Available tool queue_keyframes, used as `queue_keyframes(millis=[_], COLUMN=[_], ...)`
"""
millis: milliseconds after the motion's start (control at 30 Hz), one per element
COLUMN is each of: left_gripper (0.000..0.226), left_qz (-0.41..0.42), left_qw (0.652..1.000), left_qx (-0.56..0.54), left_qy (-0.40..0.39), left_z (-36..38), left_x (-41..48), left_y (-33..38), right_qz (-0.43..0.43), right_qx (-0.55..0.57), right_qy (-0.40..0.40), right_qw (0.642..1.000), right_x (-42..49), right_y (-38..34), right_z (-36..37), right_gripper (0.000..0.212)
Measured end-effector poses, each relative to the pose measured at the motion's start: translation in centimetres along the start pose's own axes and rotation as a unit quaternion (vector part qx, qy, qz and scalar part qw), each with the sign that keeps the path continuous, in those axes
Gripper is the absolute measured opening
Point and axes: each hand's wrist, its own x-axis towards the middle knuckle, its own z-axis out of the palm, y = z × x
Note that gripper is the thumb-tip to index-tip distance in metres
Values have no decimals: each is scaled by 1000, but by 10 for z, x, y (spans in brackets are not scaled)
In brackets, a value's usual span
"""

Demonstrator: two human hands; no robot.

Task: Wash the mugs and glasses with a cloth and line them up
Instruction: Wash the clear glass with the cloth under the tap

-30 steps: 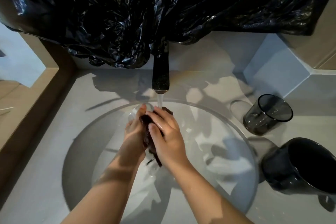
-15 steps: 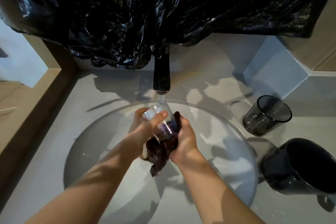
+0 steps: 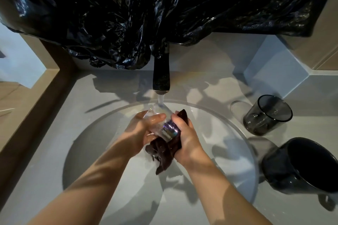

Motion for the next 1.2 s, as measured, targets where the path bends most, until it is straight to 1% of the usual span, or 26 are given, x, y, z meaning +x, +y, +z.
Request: queue_keyframes(millis=[67, 100, 133, 167, 200, 233, 300, 367, 400, 433, 467, 500, 567, 667, 733, 800, 833, 867, 900, 967, 1033, 1067, 1100, 1133, 1167, 1200], left_gripper=[40, 45, 42, 33, 25, 22, 24, 14, 14, 15, 16, 19, 23, 27, 25, 26, 32, 36, 34, 29, 39, 42, 37, 25, 16, 12], left_qz=[-42, -59, -62, -61, -64, -75, -109, -110, -96, -85, -75, -72, -78, -80, -69, -75, -74, -76, -79, -82, -56, -32, -5, 15, 29, 38], left_qw=[998, 996, 995, 995, 995, 994, 989, 988, 991, 993, 996, 996, 992, 990, 993, 995, 996, 995, 993, 984, 970, 960, 954, 952, 954, 957], left_qx=[40, 62, 78, 79, 66, 41, 2, 0, -7, -16, -16, 4, 69, 98, 77, 44, 21, -10, -37, -95, -165, -201, -215, -201, -165, -134], left_qy=[-33, -27, -10, 14, 41, 62, 95, 107, 94, 75, 54, 52, 67, 69, 58, 55, 54, 60, 76, 124, 171, 191, 208, 232, 249, 254], left_z=[-8, -12, -13, -13, -12, -10, -5, -5, -5, -6, -7, -9, -11, -10, -9, -9, -9, -8, -6, 1, 12, 16, 19, 21, 22, 22], left_x=[0, 0, 1, 0, 1, 0, 1, 0, -1, -2, -2, -2, -4, -5, -6, -8, -6, -6, -5, -5, -4, -3, -2, -2, -1, -1], left_y=[8, 11, 11, 11, 10, 10, 6, 2, 1, -1, -2, -3, -4, 0, 2, 3, 3, 3, -1, -9, -15, -17, -18, -18, -17, -15], right_qz=[-12, -32, -62, -102, -152, -215, -321, -365, -379, -388, -391, -384, -330, -221, -166, -87, -46, -20, -4, -4, -39, -76, -124, -183, -240, -283], right_qx=[-54, -101, -164, -233, -299, -355, -453, -567, -609, -626, -622, -604, -544, -452, -351, -197, -142, -110, -87, -49, -10, -19, -56, -134, -230, -310], right_qy=[-28, -36, -38, -31, -19, -10, -10, -43, -49, -43, -35, -30, -50, -107, -113, -104, -96, -86, -79, -59, -24, -12, -6, 1, 3, 11], right_qw=[998, 994, 984, 967, 942, 910, 832, 737, 695, 675, 678, 698, 770, 858, 915, 971, 984, 990, 993, 997, 999, 997, 991, 974, 943, 907], right_x=[1, 2, 2, 1, 1, 1, -5, -13, -15, -15, -15, -12, -4, 3, 10, 19, 17, 18, 17, 13, 7, 5, 4, 2, 2, 1], right_y=[-8, -11, -13, -12, -10, -6, 2, 10, 13, 14, 10, 5, -8, -33, -38, -32, -26, -19, -13, -3, 6, 13, 20, 27, 35, 39], right_z=[-5, -6, -4, -2, 0, 1, 4, 6, 5, 6, 8, 10, 11, 13, 9, 3, 4, 3, 4, 9, 16, 20, 23, 24, 22, 20], right_gripper=[20, 18, 17, 18, 21, 25, 37, 58, 64, 63, 55, 44, 28, 26, 18, 7, 16, 28, 35, 36, 33, 27, 19, 22, 31, 37])
